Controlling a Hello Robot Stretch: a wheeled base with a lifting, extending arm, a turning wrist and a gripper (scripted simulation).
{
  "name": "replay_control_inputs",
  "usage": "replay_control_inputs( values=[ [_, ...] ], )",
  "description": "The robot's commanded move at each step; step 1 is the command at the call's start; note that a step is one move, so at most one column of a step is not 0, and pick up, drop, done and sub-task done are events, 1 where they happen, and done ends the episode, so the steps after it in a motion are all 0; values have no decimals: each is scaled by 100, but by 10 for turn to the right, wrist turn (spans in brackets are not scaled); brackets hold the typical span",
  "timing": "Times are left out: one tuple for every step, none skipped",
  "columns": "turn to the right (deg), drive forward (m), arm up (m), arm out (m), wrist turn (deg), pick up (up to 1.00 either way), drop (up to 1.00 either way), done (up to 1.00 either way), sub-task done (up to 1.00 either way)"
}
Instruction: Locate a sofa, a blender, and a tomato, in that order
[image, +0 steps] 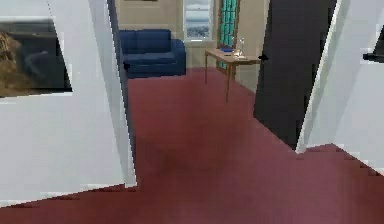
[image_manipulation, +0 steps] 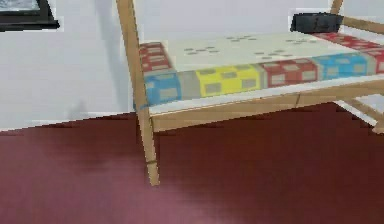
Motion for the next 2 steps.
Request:
replay_control_inputs(
  values=[
    [0, 100, 0, 0, 0, 0, 0, 0, 0],
    [30, 0, 0, 0, 0, 0, 0, 0, 0]
  ],
)
